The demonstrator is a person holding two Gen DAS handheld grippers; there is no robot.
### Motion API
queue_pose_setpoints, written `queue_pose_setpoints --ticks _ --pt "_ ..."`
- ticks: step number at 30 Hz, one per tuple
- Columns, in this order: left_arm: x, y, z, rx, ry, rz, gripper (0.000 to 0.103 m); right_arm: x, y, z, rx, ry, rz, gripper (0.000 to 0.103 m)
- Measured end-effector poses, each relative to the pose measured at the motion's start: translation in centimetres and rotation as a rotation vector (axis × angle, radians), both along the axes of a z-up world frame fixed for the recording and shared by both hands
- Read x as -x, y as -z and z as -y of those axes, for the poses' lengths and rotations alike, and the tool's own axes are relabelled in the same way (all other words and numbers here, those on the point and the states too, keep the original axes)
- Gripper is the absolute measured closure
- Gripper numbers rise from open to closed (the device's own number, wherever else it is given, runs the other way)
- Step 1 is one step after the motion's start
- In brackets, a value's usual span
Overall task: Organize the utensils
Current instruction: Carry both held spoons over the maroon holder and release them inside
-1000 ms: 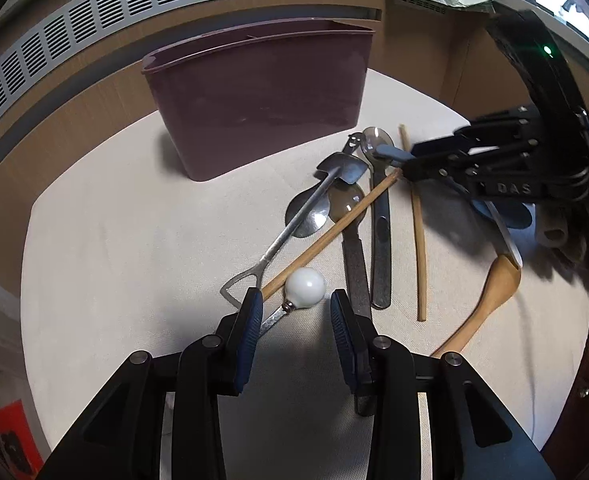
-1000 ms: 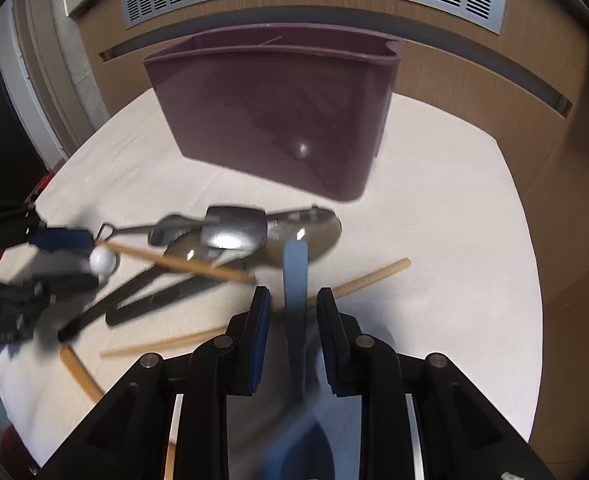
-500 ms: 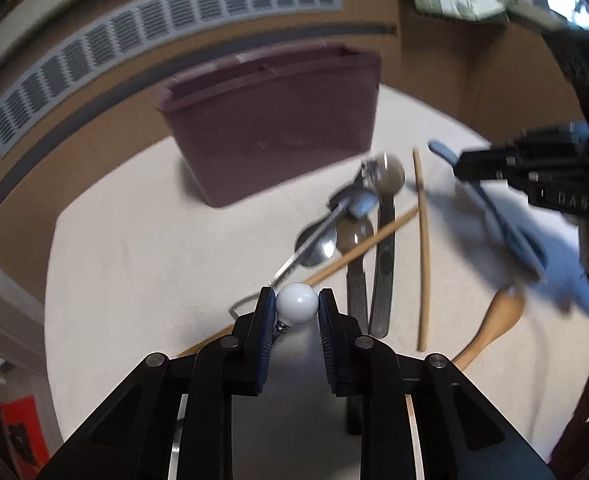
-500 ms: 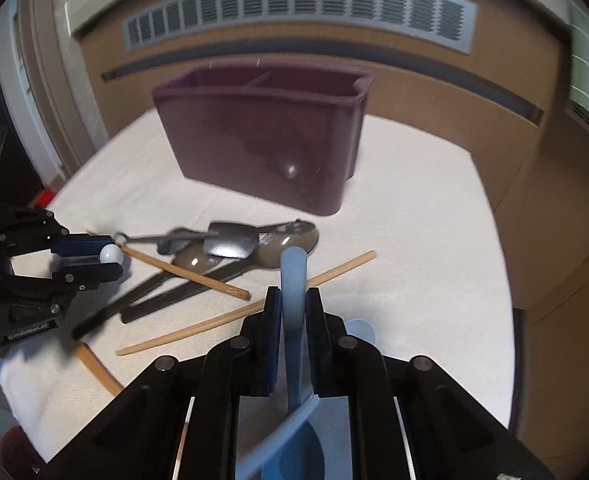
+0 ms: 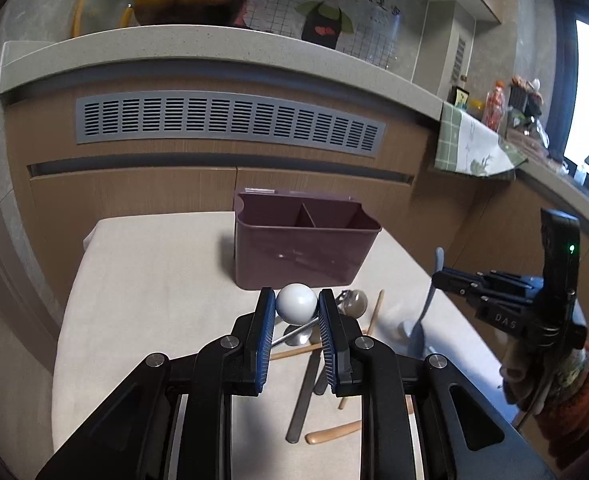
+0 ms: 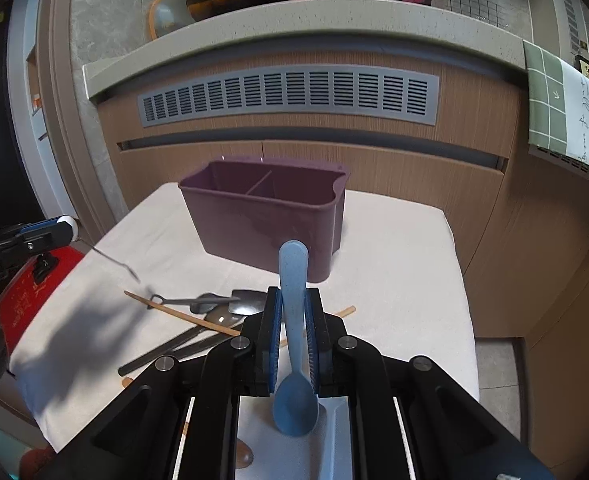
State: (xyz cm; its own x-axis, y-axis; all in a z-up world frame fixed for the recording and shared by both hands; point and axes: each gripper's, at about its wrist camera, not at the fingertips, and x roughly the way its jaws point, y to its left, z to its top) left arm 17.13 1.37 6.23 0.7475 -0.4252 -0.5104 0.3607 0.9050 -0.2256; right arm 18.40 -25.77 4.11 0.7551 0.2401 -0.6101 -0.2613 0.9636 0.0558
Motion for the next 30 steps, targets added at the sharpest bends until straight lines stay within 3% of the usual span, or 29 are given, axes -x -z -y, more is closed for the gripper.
queue_pose_setpoints --ticks 6,19,26,30 --pt "-0.1 -0.4 -1.3 0.072 -0.014 -0.023 0.080 0.1 -1.0 0.3 -0.024 0.005 0.022 0.092" --pt "-0.9 -2.5 -1.2 0.163 -0.008 0.029 0.080 0.1 -3.4 -0.4 -0.030 0.005 0.089 0.093" --pt "-3.5 -8.9 -0.2 0.253 0.017 0.151 0.080 -0.9 -11.1 -0.9 -0.052 0.038 0.253 0.093" --pt "-6.7 -10.4 0.4 0.322 0.036 0.187 0.080 -2.1 -15.2 -1.0 -0.072 0.049 0.363 0.093"
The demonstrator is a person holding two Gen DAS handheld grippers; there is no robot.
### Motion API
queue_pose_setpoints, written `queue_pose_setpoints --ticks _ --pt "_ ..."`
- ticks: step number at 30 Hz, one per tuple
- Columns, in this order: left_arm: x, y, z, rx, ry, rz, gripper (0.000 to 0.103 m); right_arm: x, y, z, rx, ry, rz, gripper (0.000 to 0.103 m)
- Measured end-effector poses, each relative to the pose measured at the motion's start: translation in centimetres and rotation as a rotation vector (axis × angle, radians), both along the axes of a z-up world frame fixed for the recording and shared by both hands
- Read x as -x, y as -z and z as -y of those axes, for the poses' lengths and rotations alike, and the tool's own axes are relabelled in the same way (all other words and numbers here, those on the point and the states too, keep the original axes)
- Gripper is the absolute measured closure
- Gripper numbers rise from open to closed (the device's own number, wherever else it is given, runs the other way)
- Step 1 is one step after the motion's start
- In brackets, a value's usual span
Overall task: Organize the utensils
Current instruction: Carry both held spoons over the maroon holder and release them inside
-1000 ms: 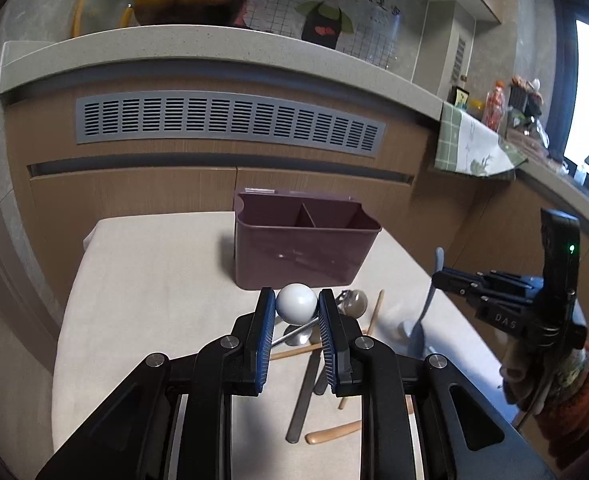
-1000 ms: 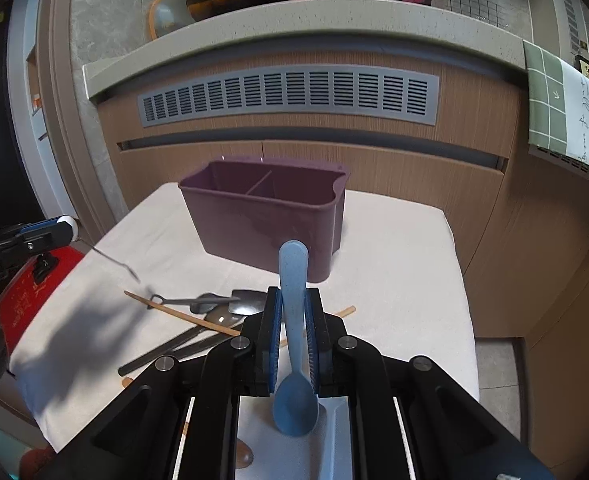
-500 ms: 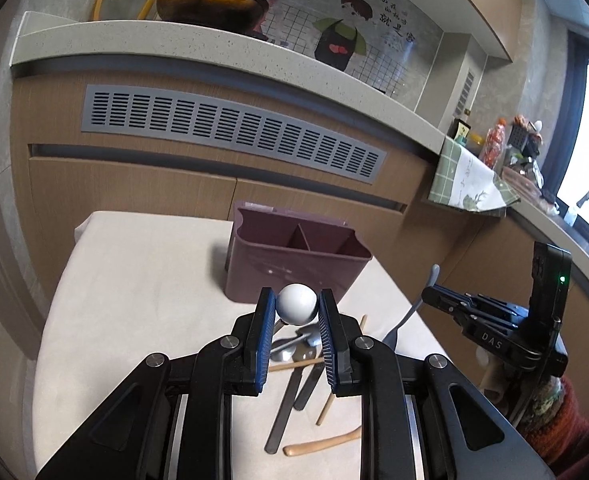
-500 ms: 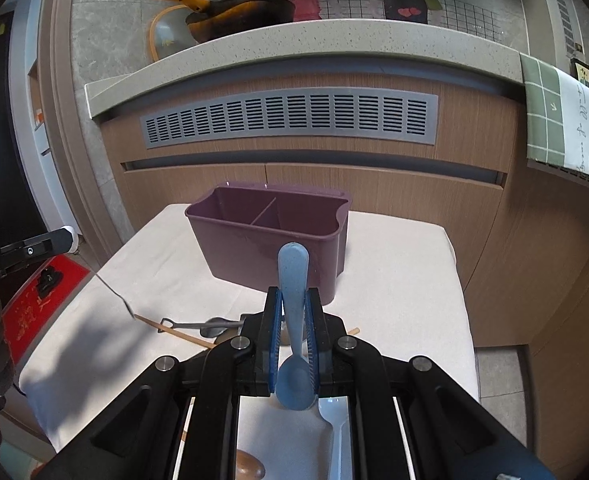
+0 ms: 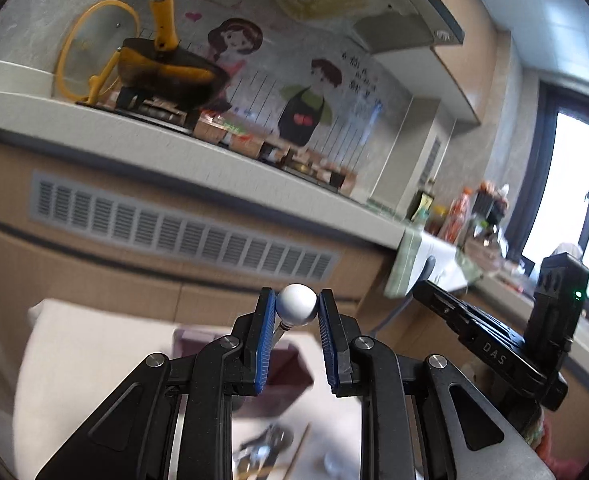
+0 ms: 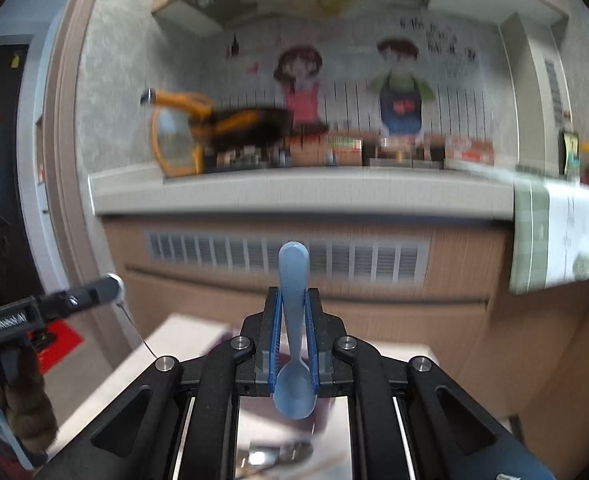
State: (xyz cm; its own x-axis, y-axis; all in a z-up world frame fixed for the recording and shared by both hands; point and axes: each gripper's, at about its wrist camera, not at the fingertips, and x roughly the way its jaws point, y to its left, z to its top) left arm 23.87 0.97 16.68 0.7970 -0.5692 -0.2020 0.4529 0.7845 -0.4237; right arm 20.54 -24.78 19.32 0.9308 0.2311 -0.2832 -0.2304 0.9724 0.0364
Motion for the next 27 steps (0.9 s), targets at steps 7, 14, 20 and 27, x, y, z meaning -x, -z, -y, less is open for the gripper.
queue_pose_setpoints --ticks 7,14,20,27 --pt "-7.6 2.1 0.7 0.080 0.046 -0.074 0.080 -5.0 0.1 -1.7 0.016 0.017 0.008 0.093" --pt "-11.4 7.3 1.3 0.048 0.071 -0.168 0.080 -9.7 5.9 -1.7 0.026 0.022 -0.128 0.093" --pt "-12.3 10.6 1.8 0.032 0.074 -0.246 0.080 -12.0 11.3 -1.5 0.024 0.020 -0.280 0.093" --pt "-11.2 11.0 0.7 0.057 0.036 -0.250 0.055 -12.3 13.5 -1.0 -0.009 0.006 -0.380 0.089"
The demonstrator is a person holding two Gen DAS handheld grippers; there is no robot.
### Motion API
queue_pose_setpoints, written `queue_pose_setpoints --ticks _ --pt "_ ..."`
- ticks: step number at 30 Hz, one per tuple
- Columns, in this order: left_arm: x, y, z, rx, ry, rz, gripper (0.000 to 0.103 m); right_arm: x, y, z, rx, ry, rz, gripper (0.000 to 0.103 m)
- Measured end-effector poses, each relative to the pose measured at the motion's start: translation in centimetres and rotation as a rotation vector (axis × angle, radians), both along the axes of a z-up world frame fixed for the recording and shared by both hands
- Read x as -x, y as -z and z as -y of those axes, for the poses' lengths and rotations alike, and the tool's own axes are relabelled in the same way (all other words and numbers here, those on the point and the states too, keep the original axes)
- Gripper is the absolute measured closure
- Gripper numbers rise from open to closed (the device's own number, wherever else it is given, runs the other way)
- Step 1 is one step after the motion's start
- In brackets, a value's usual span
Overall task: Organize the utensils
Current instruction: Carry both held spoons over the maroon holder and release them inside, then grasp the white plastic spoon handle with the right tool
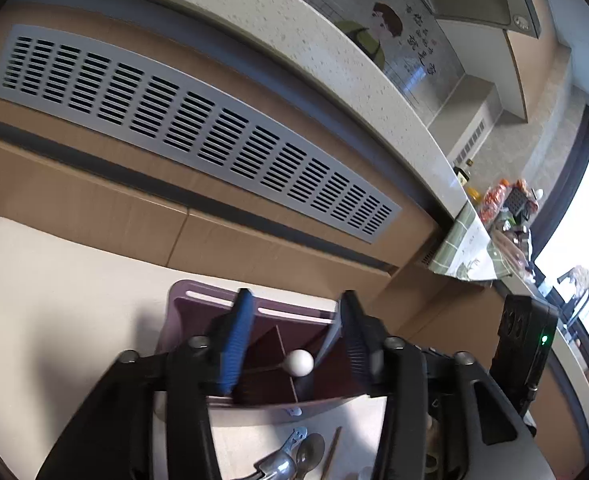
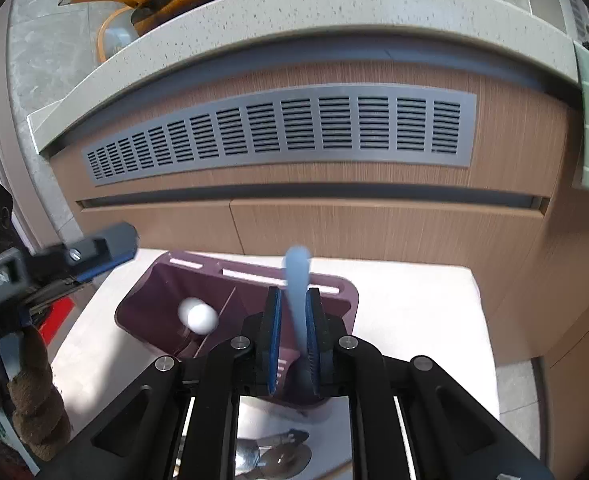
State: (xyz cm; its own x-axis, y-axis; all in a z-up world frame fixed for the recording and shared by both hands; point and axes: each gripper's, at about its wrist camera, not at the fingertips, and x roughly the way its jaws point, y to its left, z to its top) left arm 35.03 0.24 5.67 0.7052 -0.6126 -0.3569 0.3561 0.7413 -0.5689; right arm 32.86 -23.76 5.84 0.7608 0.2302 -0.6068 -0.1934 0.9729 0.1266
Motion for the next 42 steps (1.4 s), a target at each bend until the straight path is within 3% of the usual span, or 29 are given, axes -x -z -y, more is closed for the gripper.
queue_pose_setpoints --ticks 7,13,18,26,33,39,42 --pt "4.1 -0.3 -1.2 -0.059 -0.064 0.023 0.051 3.7 -1.1 0.4 0.038 -0.003 0.061 0.084" --pt "8.7 0.3 -1.1 -0.181 -0.075 -0.004 0.051 7.4 -1.3 0.7 0.053 -0.074 0.007 0.081" --pt "13.5 2.5 -1.2 -0.272 -0.051 -0.045 0.050 11.7 1.2 1.0 0.155 -0.137 -0.055 0.080" --pt "18.3 6.8 -1.6 -0.322 -0.049 -0.141 0.050 16.9 8.2 2.3 0.259 -0.160 -0.207 0.080" --pt "18.8 8.3 -2.0 -0.362 -0.077 -0.197 0.050 16.0 10.4 4.8 0.178 -0.053 -0.283 0.079" --pt "18.8 8.5 -1.4 -0.370 -0.061 -0.200 0.050 14.0 10.5 3.9 0.177 -0.081 -0.281 0.064" --pt "18.9 8.7 -1.1 -0.377 -0.046 -0.203 0.050 12.9 10.6 3.0 0.206 -0.086 -0.276 0.062"
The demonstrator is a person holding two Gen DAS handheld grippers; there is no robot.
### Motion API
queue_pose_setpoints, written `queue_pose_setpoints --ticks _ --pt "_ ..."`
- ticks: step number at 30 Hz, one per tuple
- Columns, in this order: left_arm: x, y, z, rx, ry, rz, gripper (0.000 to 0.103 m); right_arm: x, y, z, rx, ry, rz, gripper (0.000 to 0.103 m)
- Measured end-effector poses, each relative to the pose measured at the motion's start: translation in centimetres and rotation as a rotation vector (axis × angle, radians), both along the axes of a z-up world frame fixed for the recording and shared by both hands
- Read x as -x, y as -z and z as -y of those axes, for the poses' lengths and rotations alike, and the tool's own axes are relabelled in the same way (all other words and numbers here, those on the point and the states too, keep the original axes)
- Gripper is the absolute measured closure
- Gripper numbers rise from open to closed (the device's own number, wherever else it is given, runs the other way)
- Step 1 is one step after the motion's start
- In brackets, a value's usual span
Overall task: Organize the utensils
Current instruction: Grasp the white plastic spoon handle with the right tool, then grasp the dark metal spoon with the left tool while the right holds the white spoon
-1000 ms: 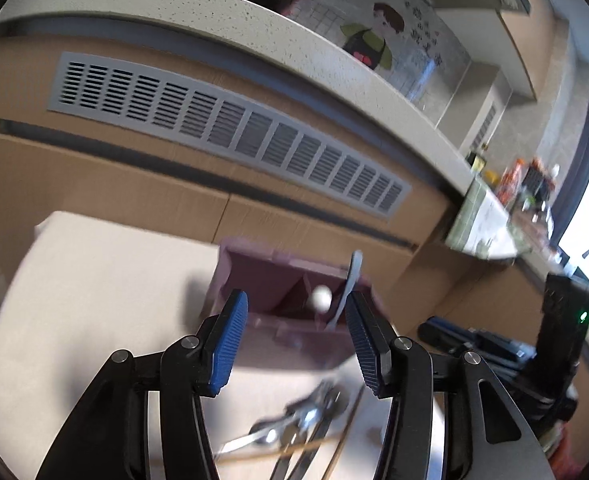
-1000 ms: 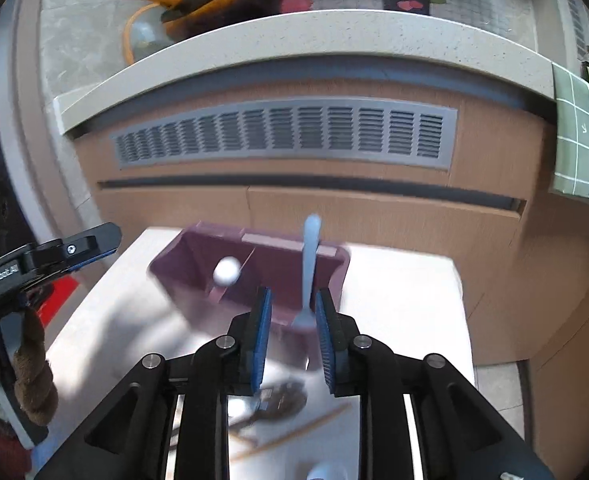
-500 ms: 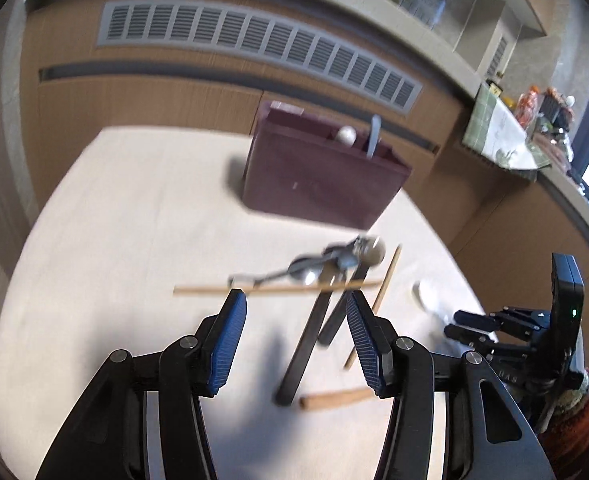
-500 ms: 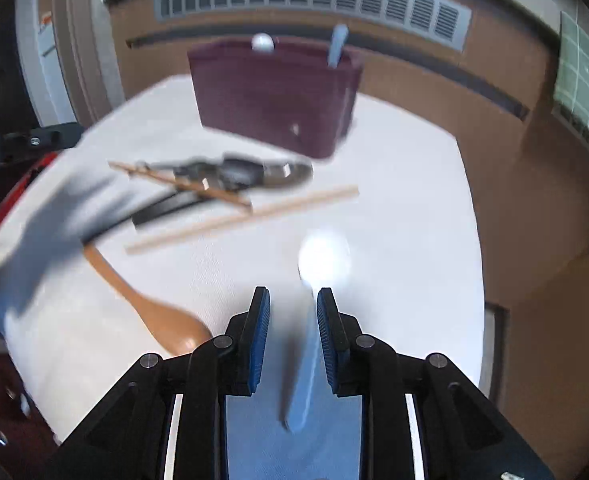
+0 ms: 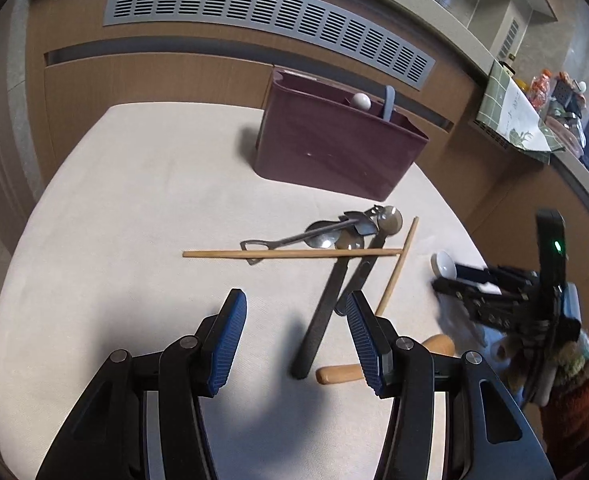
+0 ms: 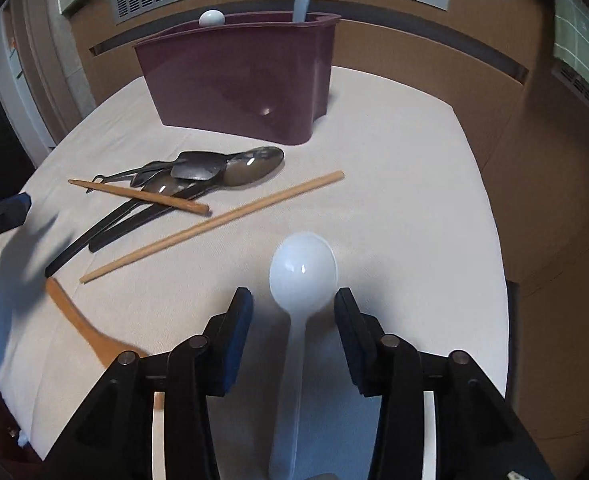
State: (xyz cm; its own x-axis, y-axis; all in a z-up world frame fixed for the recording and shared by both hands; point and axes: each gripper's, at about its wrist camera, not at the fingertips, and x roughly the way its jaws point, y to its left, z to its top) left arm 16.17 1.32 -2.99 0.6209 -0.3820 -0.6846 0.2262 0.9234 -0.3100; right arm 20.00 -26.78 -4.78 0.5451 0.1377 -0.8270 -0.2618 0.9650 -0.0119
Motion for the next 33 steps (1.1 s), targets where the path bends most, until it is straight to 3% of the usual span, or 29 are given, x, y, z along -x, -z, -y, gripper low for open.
queue_pose_setpoints --ticks 5,7,8,13,18,22,26,33 --pt "0.2 0.2 0.5 -0.019 0.027 -0.001 0.050 -2.2 -0.1 -0.2 -0.013 0.027 -0.011 0.060" --pt "0.3 0.3 0.8 -0.037 0.041 0.000 0.050 -2.4 -0.1 -0.4 -0.009 0.036 -0.015 0.068" --pt "0.3 0.5 0.9 -0.043 0.048 -0.001 0.050 -2.3 -0.2 -0.4 -0.007 0.041 -0.006 0.073" --pt "-0.6 1.0 1.8 -0.048 0.102 -0.022 0.050 -0.3 -1.2 0.2 -0.025 0.064 0.051 0.072" --pt "-4.5 0.3 2.0 -0.061 0.110 -0.007 0.050 1.8 -2.8 1.7 -0.111 0.104 0.078 0.072" --pt "-9.3 0.4 0.7 -0.019 0.047 -0.043 0.050 2.7 -3.1 1.8 -0.132 0.099 0.078 0.072" --pt "-11.6 1.5 -0.3 -0.009 0.044 -0.096 0.050 3.3 -2.7 1.5 -0.119 0.085 0.076 0.072" --pt "-11.1 3.0 -1.6 0.024 0.069 -0.176 0.050 3.2 -2.6 2.4 -0.140 0.112 0.073 0.072"
